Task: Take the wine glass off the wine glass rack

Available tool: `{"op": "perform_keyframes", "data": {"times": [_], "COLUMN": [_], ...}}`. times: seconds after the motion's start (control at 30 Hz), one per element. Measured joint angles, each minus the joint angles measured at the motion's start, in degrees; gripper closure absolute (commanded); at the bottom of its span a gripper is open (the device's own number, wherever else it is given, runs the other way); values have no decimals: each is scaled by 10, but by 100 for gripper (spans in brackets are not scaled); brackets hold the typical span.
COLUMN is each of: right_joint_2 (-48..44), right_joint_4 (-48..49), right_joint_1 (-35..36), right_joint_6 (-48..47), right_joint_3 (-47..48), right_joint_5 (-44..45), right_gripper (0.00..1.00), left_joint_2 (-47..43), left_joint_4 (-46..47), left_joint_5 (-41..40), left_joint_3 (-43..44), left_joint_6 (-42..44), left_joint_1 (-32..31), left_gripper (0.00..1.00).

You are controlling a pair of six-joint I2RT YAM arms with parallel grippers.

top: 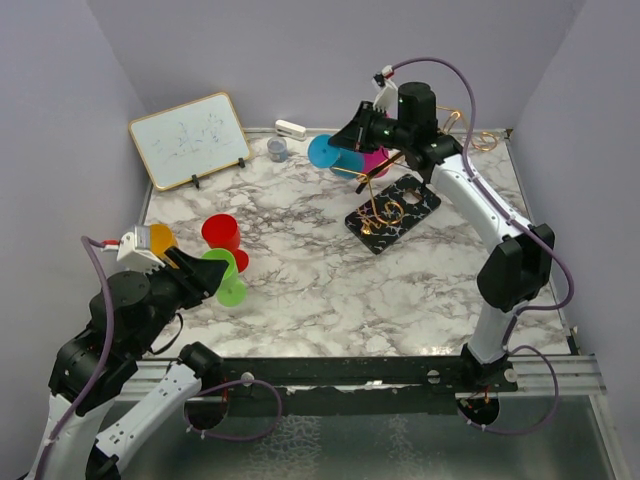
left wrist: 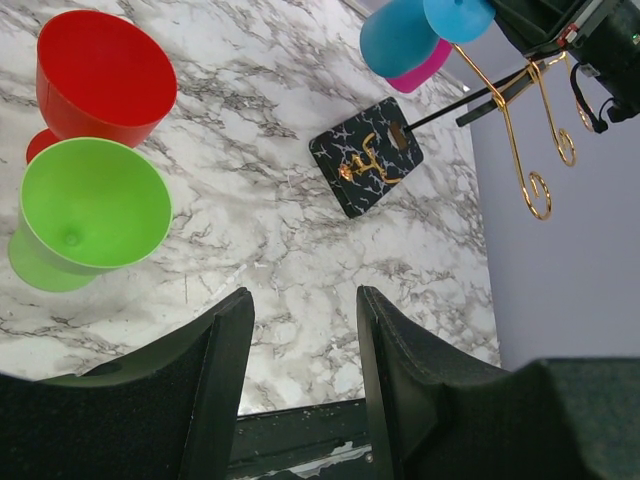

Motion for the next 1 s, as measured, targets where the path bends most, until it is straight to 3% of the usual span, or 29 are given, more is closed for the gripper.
{"op": "perform_keyframes", "data": {"times": [0.47, 1.0], "right_joint_2": [-2, 30], "right_joint_4": [101, 115], "right_joint_1": [-31, -34], "right_joint_6": [114, 132], "right_joint_3": [-44, -31], "right_joint_5": [-121, -182], "right_gripper": [99, 99], "left_joint_2": [-10, -14], "left_joint_4": [0, 0], "left_joint_5": [0, 0], "left_joint_3": [0, 0], "left_joint_6": [-7, -10], "left_joint_1": [0, 0], "left_gripper": [52, 52]}}
